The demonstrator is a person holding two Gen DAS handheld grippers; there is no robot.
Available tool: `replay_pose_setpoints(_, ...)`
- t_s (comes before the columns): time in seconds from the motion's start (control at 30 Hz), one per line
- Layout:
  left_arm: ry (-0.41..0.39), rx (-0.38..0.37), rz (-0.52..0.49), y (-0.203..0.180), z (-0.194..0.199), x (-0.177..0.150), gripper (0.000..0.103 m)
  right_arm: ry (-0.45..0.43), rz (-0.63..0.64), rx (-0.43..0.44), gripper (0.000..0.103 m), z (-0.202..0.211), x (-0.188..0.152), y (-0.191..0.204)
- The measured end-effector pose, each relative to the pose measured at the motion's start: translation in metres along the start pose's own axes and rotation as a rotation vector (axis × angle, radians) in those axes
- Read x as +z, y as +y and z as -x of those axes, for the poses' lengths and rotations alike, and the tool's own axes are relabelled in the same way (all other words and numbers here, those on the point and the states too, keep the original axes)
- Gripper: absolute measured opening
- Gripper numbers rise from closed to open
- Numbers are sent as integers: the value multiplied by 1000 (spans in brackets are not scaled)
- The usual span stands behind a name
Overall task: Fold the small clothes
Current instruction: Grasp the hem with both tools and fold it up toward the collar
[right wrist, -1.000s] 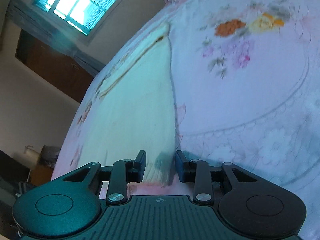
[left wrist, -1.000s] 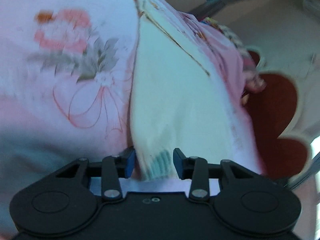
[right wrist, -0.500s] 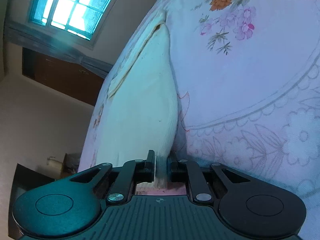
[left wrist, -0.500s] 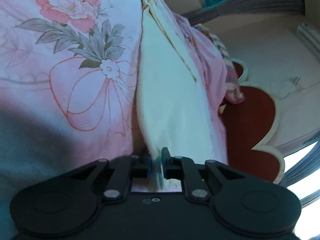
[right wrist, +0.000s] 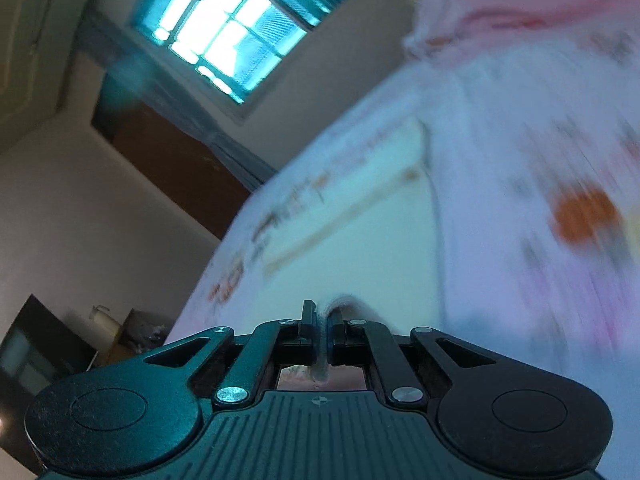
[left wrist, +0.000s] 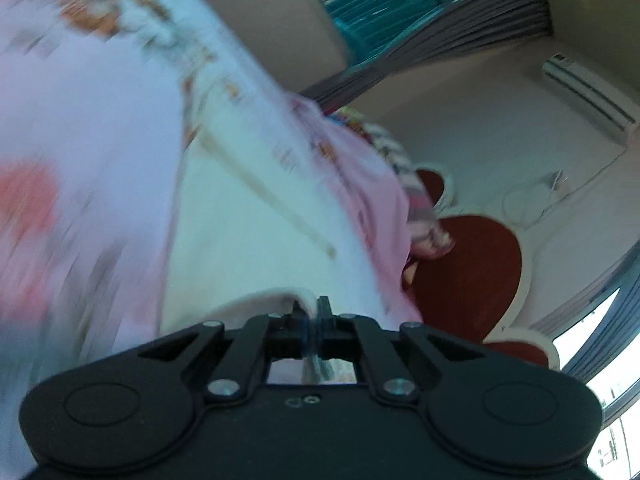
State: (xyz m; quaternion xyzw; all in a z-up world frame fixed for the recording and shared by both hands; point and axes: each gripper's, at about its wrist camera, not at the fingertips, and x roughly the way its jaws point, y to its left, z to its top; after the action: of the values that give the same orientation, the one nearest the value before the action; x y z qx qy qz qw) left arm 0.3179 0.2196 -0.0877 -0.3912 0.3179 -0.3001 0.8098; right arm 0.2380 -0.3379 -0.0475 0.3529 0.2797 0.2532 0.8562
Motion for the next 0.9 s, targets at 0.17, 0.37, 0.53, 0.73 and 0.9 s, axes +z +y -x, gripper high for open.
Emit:
replay_pose_setpoints(0.17, -46, 9, -12, 10, -65, 84, 1, -7, 39, 28, 4, -78, 90, -6)
replay_pose_setpoints(0.37, -53, 71, -3, 50, -146, 161, 1, 11, -16, 18, 4, -195, 173, -62)
replay_pose_setpoints(0.53, -37, 223, 21, 92, -208, 203, 9, 52, -254, -42, 5, -281, 210, -140)
replay_pose_setpoints(0.73, -116, 220, 64, 113, -195, 209, 47, -21, -312, -76, 7, -280, 209, -184)
replay_pose_setpoints(0.9, -123, 337, -165, 92, -175, 197, 57, -45, 44, -155, 24, -262, 205, -146)
